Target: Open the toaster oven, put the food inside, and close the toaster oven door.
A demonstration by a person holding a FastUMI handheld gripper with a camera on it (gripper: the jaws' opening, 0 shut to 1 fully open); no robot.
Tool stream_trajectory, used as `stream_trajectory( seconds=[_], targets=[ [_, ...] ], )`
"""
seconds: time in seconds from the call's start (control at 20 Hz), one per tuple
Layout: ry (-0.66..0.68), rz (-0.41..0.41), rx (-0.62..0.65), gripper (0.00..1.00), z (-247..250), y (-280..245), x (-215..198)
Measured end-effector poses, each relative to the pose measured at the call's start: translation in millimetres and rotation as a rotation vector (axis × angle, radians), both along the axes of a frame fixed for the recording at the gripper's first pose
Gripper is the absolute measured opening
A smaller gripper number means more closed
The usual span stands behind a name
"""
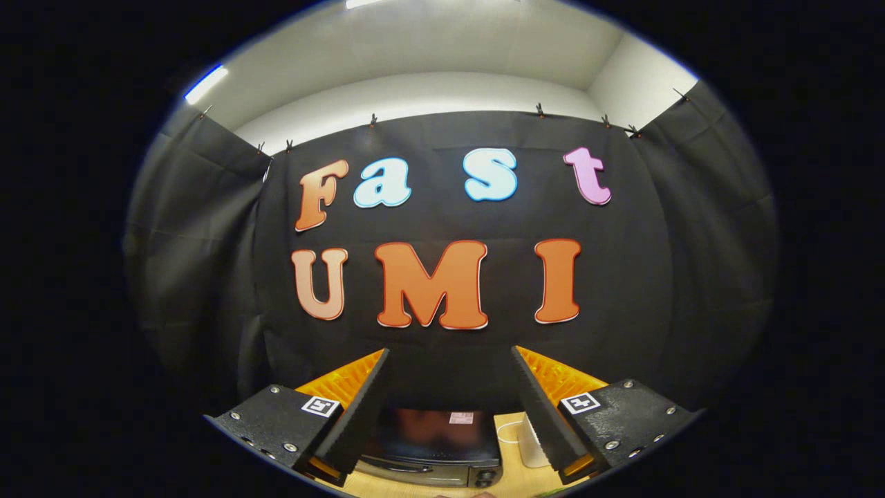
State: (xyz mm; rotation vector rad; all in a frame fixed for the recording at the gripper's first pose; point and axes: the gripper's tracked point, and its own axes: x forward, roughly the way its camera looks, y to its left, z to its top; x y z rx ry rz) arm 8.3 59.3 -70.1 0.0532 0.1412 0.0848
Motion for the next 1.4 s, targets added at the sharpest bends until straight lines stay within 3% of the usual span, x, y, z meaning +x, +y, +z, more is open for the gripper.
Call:
stream_trajectory(
  seconds=[0.25, 0.95, 1.25, 1.4],
  targets=[
    [0.203, 0.047, 0.088, 1.00, -73.2, 41.7, -5.5],
    [0.579, 0.130, -0.050, 0.97, -238.5, 101.4, -27.5],
    [0.536, 0.090, -0.183, 0.96, -252.9, 99.0, -9.5],
    [0.540, 0.109, -0.146, 0.95, -256.7, 110.3, -10.3]
  ],
)
